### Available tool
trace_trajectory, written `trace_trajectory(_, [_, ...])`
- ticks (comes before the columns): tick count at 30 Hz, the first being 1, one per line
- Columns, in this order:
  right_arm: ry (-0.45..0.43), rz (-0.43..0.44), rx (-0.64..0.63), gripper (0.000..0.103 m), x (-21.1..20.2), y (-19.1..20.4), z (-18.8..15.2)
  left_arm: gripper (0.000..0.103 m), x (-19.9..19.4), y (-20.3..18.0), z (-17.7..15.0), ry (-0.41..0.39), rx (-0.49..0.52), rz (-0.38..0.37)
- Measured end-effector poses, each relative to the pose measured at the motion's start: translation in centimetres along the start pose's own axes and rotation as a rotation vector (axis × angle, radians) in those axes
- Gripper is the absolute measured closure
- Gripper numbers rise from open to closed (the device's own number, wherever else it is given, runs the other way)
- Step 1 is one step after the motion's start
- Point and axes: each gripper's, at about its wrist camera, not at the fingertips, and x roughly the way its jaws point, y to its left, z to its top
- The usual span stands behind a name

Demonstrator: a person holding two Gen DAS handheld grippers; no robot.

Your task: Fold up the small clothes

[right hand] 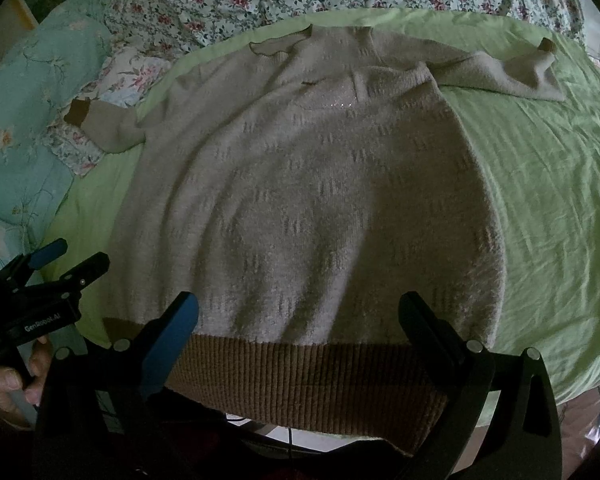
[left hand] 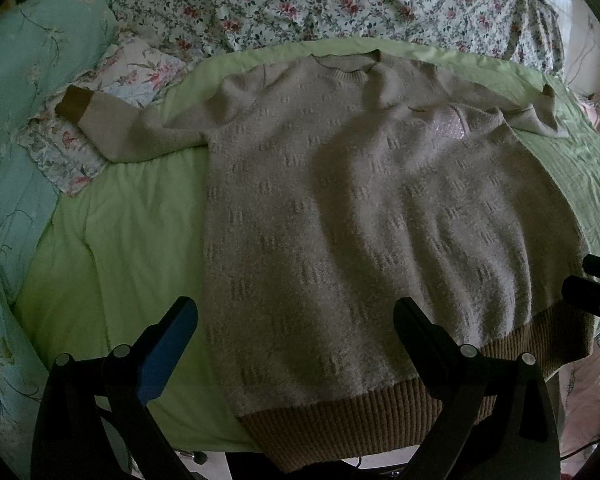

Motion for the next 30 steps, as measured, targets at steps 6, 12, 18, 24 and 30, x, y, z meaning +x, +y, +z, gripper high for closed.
trace_trajectory(6, [0.003, 0.043, 0.022, 0.003, 0.1, -0.4, 0.2, 0.003, 0.5, -0.3, 0.2, 0.022, 0.012, 0.007])
trace_trajectory(12, [0.001, -0.011, 0.017, 0.003, 0.5, -1.0, 0.5, 0.003, 1.1, -0.5, 0.6, 0.03, 0.009, -0.02])
trace_trajectory(18, [-0.051, 0.029, 0.05, 0.003, 0.9, -3.0, 1.5, 0.002, 2.2, -0.9, 1.3, 0.044, 0.011, -0.036])
trace_trajectory(24, [-0.131, 0.045, 0.095, 0.003, 0.4, -6.4, 3.8, 0.002, 3.9, -1.0, 2.6, 0.039, -0.004, -0.073])
trace_trajectory(30, [-0.187, -0.032, 0.158, 0.003, -0.7, -12.1, 8.8, 0.002, 6.2, -0.9, 4.6, 0.063, -0.018, -0.075])
